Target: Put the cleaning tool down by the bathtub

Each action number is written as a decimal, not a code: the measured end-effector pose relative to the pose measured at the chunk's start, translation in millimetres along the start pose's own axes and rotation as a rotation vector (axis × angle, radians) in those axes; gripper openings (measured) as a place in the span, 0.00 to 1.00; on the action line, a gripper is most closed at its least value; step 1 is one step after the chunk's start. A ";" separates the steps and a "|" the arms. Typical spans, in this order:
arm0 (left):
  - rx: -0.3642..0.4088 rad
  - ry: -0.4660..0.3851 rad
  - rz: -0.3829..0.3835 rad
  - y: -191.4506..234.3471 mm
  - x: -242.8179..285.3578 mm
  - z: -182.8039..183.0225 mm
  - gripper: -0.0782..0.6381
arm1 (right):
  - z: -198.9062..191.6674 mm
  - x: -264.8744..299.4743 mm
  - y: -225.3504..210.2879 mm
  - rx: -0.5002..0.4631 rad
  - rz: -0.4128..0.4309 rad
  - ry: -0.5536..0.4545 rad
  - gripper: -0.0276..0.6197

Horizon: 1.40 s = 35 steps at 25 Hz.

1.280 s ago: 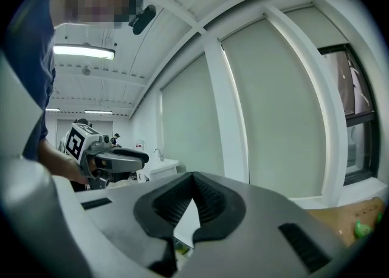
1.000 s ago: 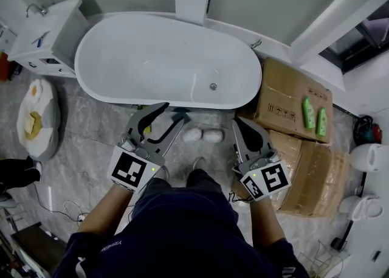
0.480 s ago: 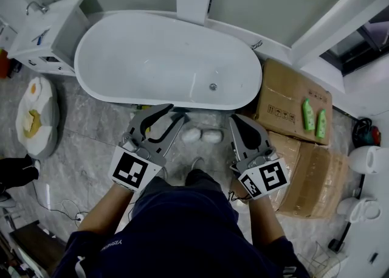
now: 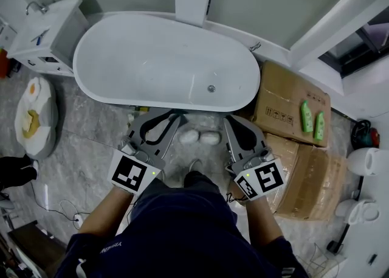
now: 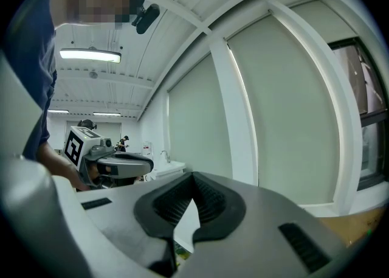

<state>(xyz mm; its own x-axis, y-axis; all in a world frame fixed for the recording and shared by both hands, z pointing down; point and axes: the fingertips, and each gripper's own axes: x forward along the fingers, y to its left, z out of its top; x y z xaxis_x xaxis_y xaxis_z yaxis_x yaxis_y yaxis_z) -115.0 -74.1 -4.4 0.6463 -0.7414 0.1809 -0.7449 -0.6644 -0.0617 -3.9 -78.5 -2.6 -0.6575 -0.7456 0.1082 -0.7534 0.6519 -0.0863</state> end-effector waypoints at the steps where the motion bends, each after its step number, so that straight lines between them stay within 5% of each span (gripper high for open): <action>1: 0.001 -0.001 -0.001 -1.1 1.0 0.3 0.19 | 0.3 -0.5 -0.7 -0.001 0.001 -0.001 0.05; 35: -0.034 0.002 0.007 -7.4 12.0 -0.5 0.15 | -12.2 -3.7 -11.0 0.005 0.038 0.035 0.05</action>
<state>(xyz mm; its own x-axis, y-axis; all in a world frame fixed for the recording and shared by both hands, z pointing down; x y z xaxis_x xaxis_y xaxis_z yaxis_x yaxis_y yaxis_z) -101.9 -78.0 -1.2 0.6408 -0.7457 0.1824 -0.7545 -0.6556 -0.0295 6.9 -81.2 10.0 -0.6848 -0.7153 0.1392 -0.7283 0.6785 -0.0960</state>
